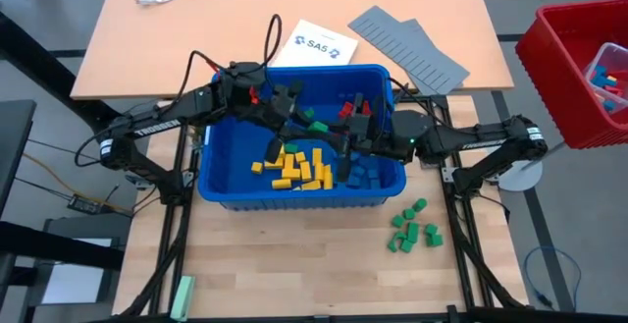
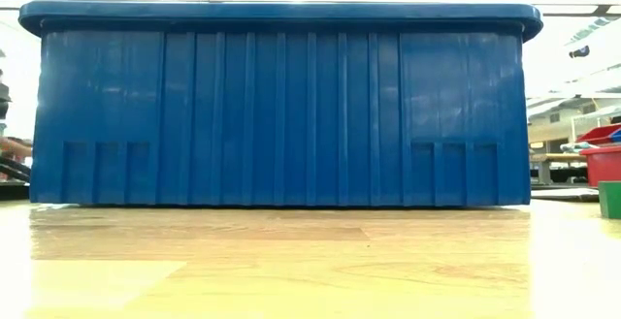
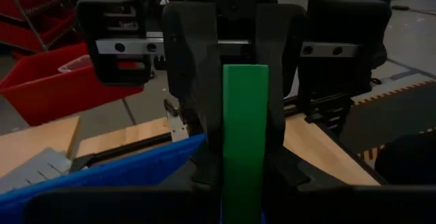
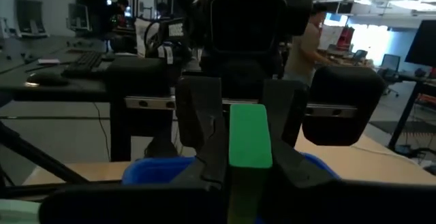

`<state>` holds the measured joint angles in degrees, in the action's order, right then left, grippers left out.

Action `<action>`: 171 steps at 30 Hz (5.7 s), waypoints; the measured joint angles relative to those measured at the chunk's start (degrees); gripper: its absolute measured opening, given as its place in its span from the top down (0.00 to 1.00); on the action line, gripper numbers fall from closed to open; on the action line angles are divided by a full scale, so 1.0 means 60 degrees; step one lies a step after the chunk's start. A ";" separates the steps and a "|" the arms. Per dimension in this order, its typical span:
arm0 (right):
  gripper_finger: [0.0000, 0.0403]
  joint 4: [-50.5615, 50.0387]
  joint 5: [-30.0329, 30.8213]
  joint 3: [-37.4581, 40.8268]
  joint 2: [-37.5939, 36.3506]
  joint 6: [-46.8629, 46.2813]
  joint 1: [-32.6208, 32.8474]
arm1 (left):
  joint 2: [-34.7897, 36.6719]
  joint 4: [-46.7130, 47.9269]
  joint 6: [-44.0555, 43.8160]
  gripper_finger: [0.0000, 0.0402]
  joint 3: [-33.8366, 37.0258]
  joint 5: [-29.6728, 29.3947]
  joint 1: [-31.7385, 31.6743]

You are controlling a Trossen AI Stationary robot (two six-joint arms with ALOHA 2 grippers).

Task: Sort blocks
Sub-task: Remove the green block from the blue bin

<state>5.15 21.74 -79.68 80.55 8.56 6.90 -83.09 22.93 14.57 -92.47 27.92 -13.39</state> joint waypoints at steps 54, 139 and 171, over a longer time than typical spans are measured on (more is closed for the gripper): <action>0.89 -0.7538 0.1455 -0.0018 -0.1833 -0.8542 0.4826 | 0.1104 0.2641 -0.0536 0.48 0.0000 -0.2179 -0.1212; 0.53 -1.1828 0.6422 -0.0874 -0.0036 -0.9490 0.2134 | -0.5071 0.3350 -0.3447 0.48 0.0011 -0.4682 -0.3357; 0.55 -1.1804 0.6192 -0.0524 -0.0011 -0.9574 0.2014 | -0.5898 0.0247 -0.6245 0.48 0.1529 -0.6205 -0.3687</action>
<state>-65.67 58.89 -82.83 80.49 -48.88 18.98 -118.48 24.40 -22.90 -83.29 -9.30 -35.51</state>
